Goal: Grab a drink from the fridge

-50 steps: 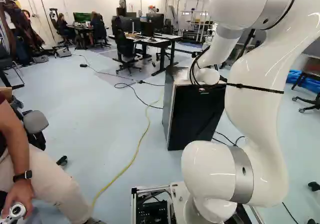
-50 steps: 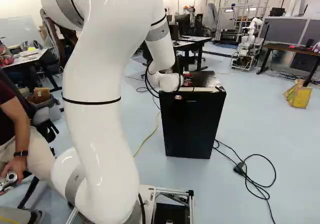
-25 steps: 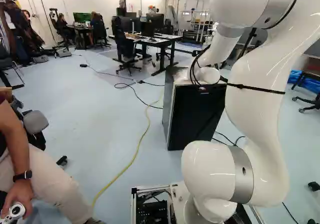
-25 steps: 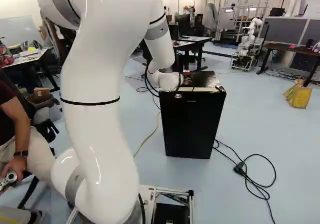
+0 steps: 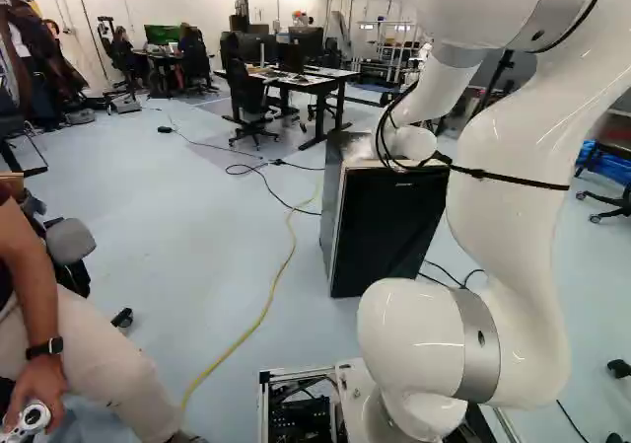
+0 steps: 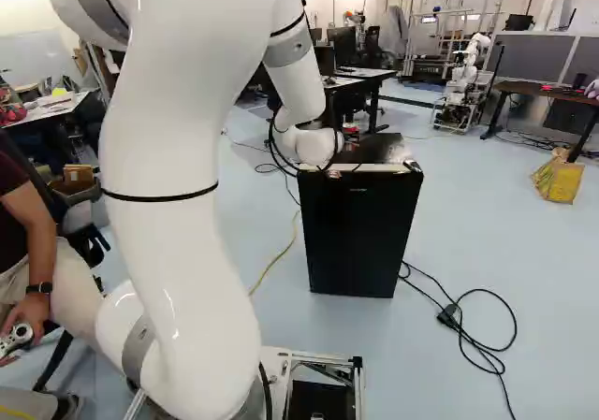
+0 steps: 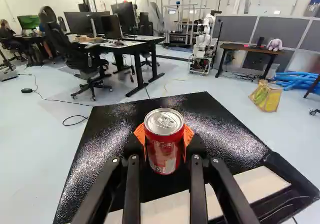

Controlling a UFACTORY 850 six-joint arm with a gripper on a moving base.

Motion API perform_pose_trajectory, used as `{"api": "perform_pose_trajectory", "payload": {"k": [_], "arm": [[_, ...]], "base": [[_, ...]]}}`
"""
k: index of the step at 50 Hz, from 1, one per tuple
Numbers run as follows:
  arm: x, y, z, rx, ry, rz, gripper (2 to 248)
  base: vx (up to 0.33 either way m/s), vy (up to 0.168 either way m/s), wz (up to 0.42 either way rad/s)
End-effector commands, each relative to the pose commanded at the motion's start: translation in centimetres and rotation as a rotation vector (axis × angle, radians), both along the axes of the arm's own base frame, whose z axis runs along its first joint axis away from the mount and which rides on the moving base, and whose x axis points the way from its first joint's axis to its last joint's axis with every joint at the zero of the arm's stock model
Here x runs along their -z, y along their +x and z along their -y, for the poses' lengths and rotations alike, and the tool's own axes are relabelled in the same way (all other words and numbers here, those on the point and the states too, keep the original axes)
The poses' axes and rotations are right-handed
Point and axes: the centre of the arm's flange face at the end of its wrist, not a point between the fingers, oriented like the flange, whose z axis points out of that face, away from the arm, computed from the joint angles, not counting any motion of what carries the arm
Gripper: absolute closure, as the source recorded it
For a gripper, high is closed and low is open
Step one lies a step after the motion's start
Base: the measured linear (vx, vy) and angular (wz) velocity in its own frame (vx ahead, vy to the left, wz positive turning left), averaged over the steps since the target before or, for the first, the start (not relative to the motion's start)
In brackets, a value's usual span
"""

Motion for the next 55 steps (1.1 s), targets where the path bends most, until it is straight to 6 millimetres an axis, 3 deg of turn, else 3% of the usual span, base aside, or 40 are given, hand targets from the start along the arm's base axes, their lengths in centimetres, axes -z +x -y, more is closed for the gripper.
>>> {"api": "perform_pose_trajectory", "payload": {"k": [29,55], "arm": [[-0.1,-1.5,-1.9,-0.021,0.002,-0.006,159],[0.1,-5.3,-6.0,-0.068,0.007,-0.02,159]], "base": [[0.0,0.0,0.0],[0.0,0.0,0.0]]}}
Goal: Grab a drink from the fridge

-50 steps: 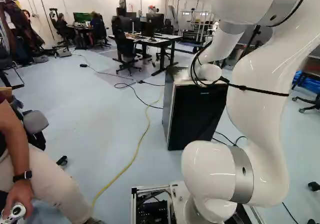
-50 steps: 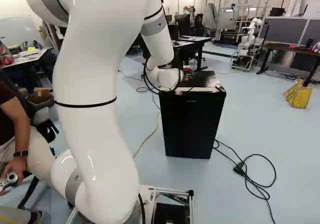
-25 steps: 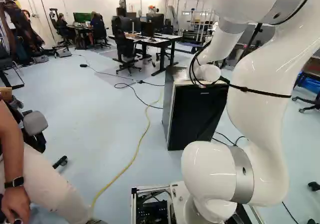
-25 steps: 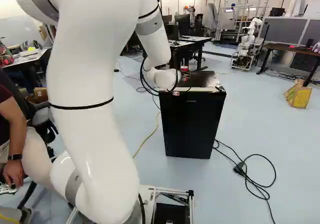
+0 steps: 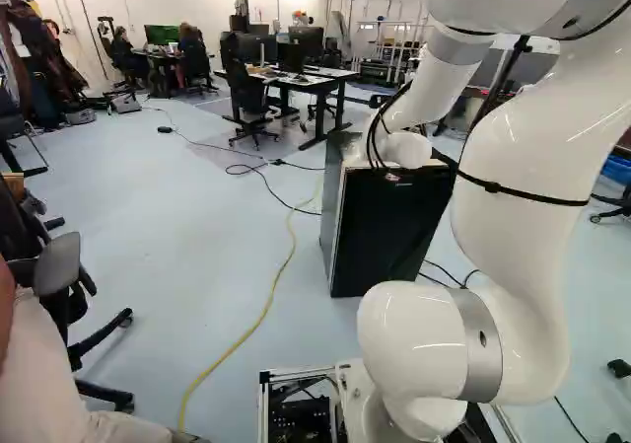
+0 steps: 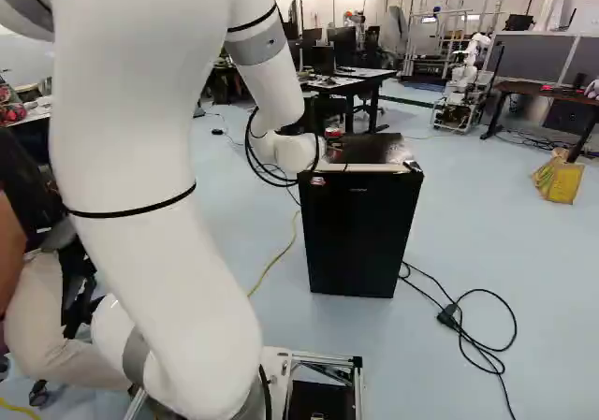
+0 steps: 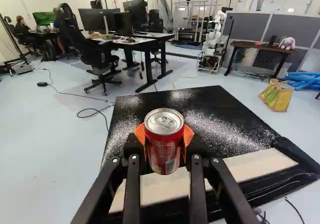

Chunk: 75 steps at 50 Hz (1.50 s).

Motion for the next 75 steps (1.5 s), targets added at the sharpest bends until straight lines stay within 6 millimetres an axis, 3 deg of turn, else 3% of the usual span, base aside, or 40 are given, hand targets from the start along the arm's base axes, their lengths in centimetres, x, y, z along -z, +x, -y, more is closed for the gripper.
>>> {"api": "perform_pose_trajectory", "payload": {"k": [43,75], "arm": [[2.2,-11.9,-8.5,-0.126,0.006,-0.039,159],[4.4,-18.3,-11.2,-0.187,0.005,-0.058,159]], "base": [[0.0,0.0,0.0],[0.0,0.0,0.0]]}}
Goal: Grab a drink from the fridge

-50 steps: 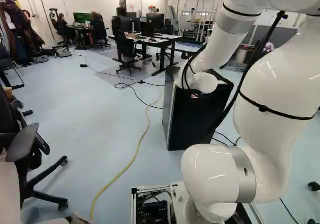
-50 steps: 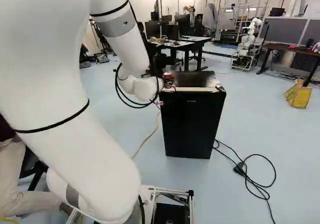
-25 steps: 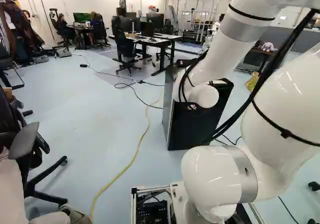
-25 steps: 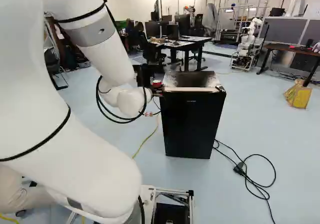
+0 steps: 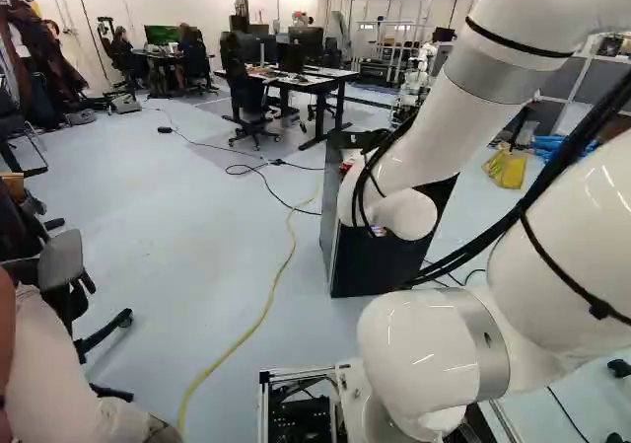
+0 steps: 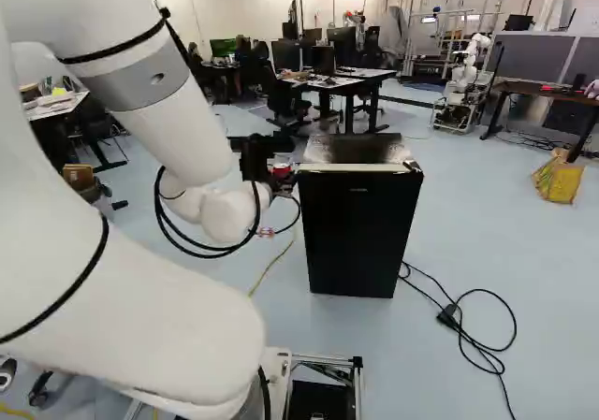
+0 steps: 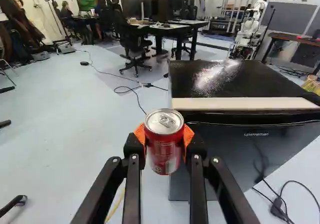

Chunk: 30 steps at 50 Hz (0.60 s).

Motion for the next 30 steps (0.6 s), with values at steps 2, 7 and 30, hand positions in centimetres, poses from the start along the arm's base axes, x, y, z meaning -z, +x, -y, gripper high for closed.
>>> {"api": "perform_pose_trajectory", "payload": {"k": [2,7,30], "arm": [[0.1,-0.3,-0.1,-0.003,0.0,-0.001,159],[0.3,-0.9,-0.3,-0.008,0.0,-0.003,159],[0.9,-2.2,-0.7,-0.021,-0.001,-0.007,159]], "base": [[0.0,0.0,0.0],[0.0,0.0,0.0],[0.0,0.0,0.0]]}}
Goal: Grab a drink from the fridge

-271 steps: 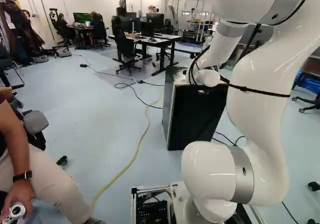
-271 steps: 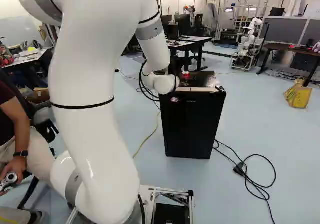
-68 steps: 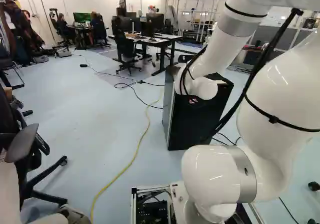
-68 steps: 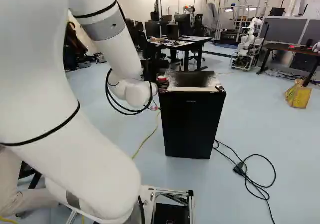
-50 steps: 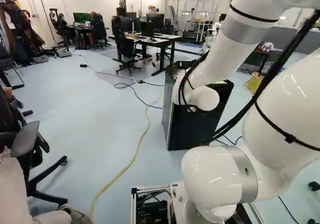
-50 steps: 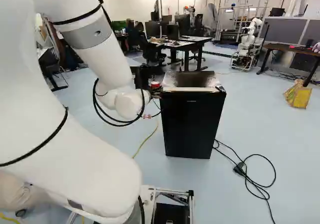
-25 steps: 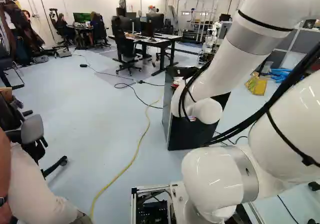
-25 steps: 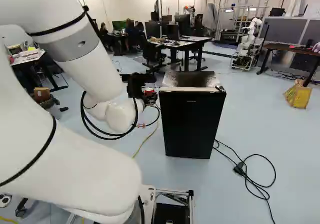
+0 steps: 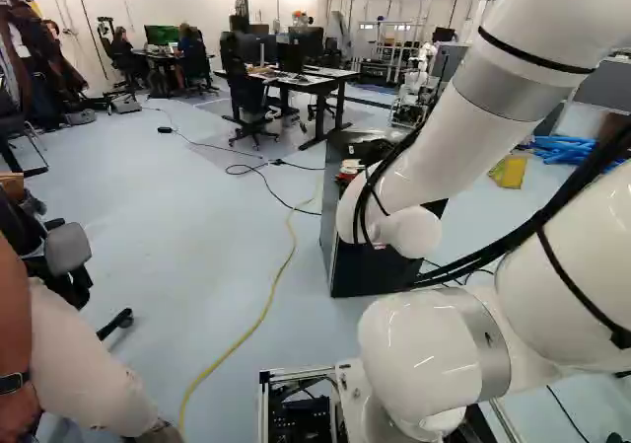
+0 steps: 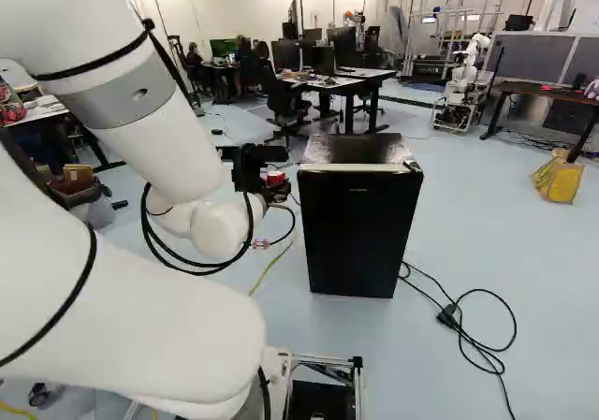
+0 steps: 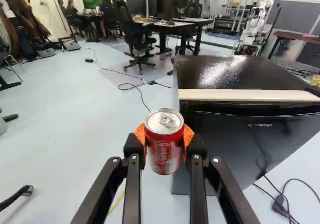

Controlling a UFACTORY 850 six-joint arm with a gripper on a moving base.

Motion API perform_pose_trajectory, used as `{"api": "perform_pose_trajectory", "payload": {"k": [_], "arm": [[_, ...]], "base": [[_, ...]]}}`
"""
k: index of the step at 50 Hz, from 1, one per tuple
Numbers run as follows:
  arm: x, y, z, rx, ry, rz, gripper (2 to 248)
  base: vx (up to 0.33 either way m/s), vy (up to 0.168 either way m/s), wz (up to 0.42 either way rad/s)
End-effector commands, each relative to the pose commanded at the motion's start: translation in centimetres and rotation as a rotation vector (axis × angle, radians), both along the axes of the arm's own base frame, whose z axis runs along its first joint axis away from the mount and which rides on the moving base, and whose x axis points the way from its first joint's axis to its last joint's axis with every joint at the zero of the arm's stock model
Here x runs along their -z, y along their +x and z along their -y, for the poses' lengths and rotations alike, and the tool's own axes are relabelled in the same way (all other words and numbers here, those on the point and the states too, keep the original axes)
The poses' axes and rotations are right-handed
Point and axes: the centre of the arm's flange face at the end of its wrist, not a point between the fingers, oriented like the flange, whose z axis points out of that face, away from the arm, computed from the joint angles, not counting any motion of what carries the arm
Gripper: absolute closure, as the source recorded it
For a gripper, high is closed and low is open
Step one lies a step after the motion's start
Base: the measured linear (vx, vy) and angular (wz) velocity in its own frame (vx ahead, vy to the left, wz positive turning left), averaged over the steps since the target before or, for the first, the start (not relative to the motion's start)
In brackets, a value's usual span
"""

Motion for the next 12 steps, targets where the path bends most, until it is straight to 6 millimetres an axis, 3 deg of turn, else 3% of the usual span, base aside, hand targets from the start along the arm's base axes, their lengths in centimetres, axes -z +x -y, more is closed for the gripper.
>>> {"api": "perform_pose_trajectory", "payload": {"k": [12], "arm": [[0.01,-0.02,-0.01,0.0,0.0,0.0,159]], "base": [[0.0,0.0,0.0]]}}
